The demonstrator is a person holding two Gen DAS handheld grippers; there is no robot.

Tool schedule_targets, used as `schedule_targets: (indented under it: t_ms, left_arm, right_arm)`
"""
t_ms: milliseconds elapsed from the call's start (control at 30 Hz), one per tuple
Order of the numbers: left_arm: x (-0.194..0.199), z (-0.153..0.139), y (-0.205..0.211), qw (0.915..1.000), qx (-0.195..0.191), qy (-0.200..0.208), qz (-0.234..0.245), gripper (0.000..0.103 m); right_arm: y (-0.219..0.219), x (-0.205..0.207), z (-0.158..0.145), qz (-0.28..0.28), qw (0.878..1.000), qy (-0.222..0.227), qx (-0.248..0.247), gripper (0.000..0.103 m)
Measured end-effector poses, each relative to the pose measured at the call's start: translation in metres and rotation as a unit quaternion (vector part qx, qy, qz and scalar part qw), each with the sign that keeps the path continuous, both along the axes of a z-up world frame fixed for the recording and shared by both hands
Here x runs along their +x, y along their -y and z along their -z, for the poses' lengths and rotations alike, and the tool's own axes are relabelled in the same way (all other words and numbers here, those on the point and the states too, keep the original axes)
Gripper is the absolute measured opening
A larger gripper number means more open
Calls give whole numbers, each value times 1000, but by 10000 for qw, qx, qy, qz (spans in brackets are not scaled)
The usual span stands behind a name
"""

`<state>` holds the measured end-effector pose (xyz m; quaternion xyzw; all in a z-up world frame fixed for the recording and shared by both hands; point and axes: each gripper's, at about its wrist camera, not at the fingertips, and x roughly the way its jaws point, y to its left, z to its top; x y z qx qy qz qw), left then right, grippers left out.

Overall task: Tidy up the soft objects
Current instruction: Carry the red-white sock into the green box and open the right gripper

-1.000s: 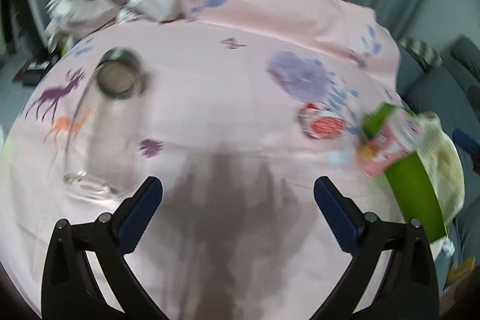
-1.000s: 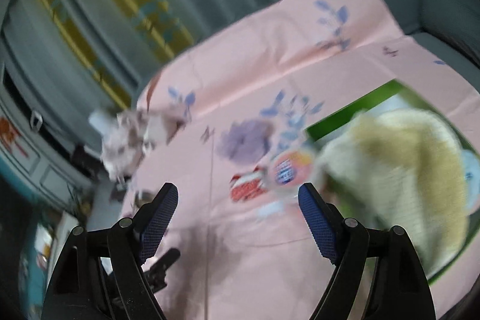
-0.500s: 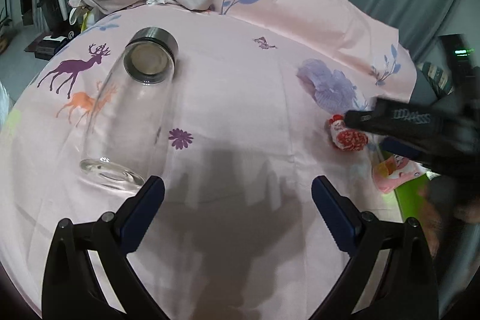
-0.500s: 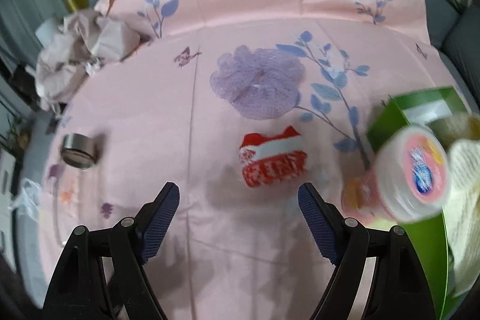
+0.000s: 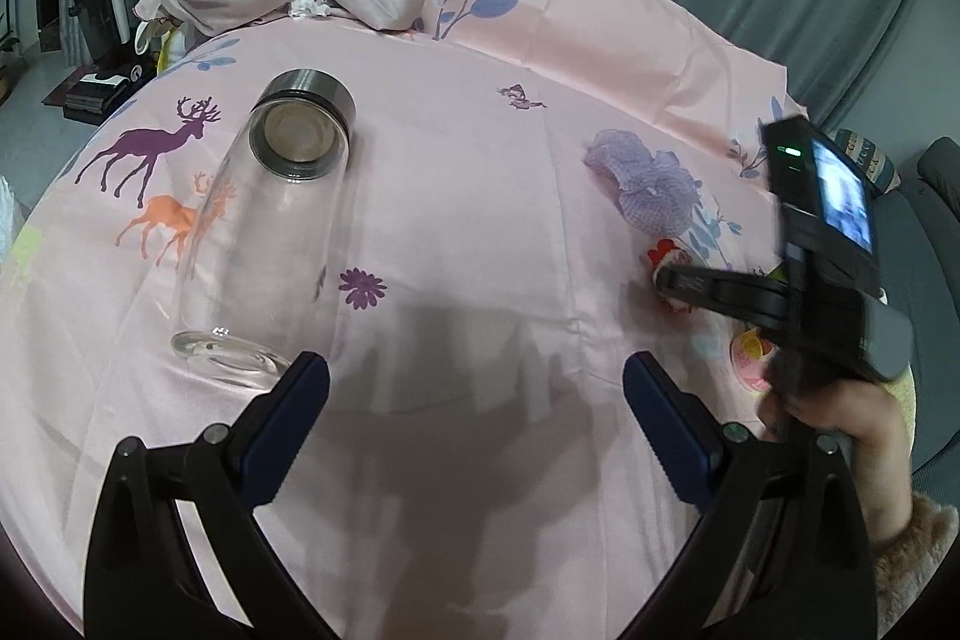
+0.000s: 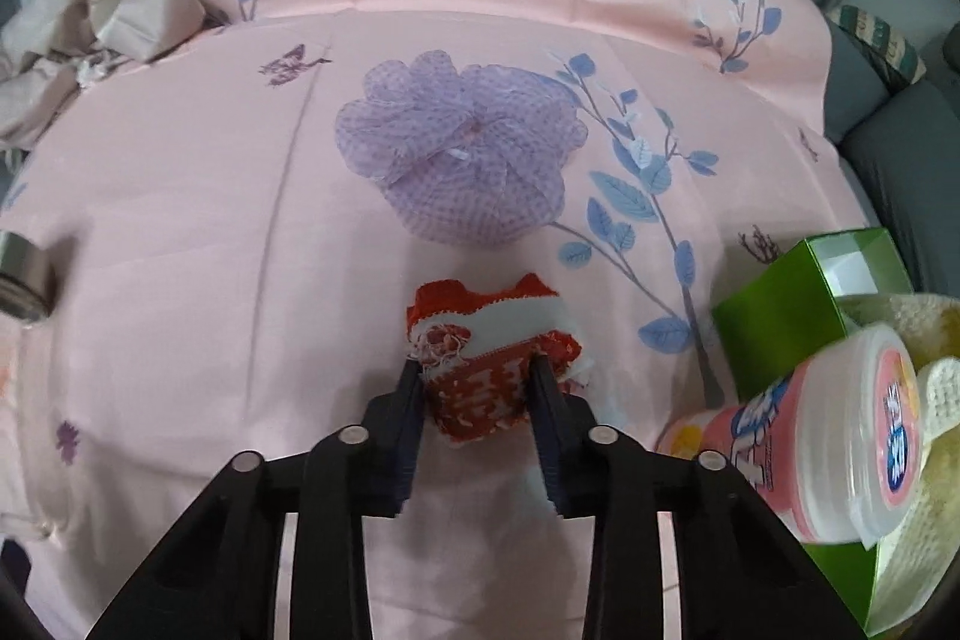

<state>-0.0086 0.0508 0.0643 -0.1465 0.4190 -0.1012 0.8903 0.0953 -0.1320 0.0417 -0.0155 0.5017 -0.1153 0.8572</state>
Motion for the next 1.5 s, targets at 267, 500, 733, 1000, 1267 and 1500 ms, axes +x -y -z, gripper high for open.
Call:
schedule_targets:
  t_ms: [267, 500, 733, 1000, 1267, 1500]
  left_arm:
    - [0, -1, -16, 9993, -134, -70, -329, 98]
    - [-2, -5, -18, 9994, -175, -69, -276, 98]
    - [-3, -1, -9, 9993, -324, -185, 72, 88]
    - [0, 23, 30, 9919, -589, -641, 924, 74]
    - [18, 45, 51, 9856, -903, -826, 1170, 49]
    - [3, 19, 67, 9836, -723, -367, 1610, 29]
  right_arm:
    - [-23, -66, -16, -987, 9869, -314, 1239, 33]
    - [-28, -87, -17, -1168, 9827, -414, 1378, 66]
    - [3, -92, -45, -865, 9810, 298, 1711, 74]
    - [3, -75, -16, -880, 9719, 92, 2183, 68]
    - [10, -60, 15, -868, 9646, -188, 2484, 45]
    - [9, -71, 1, -964, 9656, -15, 2413, 38]
